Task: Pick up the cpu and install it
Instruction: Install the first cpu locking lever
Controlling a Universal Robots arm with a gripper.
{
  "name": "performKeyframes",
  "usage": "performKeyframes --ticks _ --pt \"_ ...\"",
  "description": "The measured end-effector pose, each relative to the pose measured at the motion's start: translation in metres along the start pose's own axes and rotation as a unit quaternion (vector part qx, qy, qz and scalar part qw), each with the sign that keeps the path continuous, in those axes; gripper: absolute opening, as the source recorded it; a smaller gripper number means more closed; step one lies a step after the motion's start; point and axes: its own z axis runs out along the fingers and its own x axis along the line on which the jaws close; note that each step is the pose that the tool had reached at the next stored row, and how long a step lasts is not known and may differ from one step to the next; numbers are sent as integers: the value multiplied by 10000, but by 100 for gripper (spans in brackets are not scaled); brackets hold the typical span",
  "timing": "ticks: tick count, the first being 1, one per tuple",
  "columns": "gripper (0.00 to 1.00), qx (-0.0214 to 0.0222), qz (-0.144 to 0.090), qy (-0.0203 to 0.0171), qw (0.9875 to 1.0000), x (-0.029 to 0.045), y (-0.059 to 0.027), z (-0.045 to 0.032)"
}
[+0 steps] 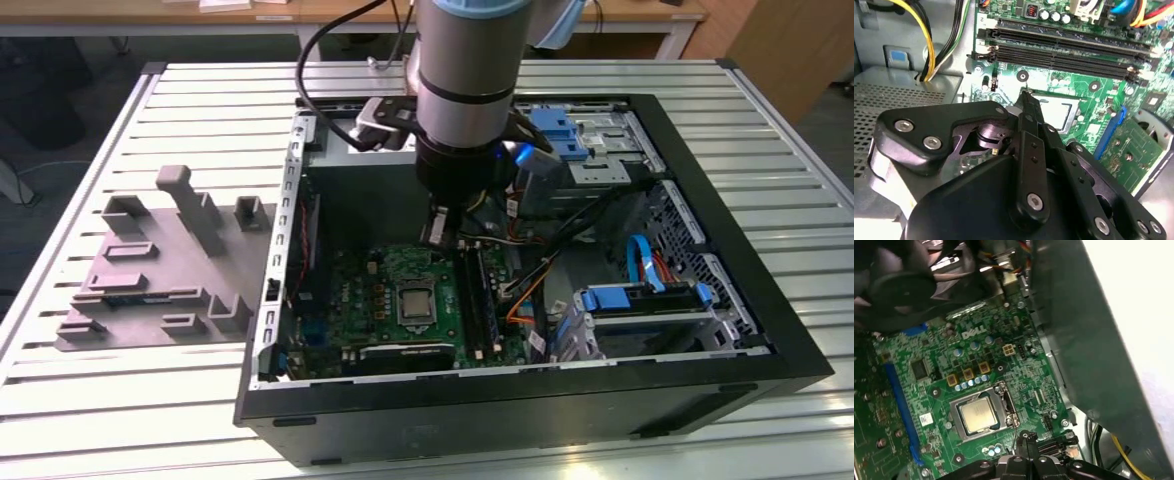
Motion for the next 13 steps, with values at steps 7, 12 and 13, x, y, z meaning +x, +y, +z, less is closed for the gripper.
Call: performKeyframes --ticks 7,12,13 --pt "11 6 -115 1 9999 74 -27 6" --pt "11 8 -163 2 9999 115 -38 7" --pt "11 10 -198 2 9998 118 -38 8"
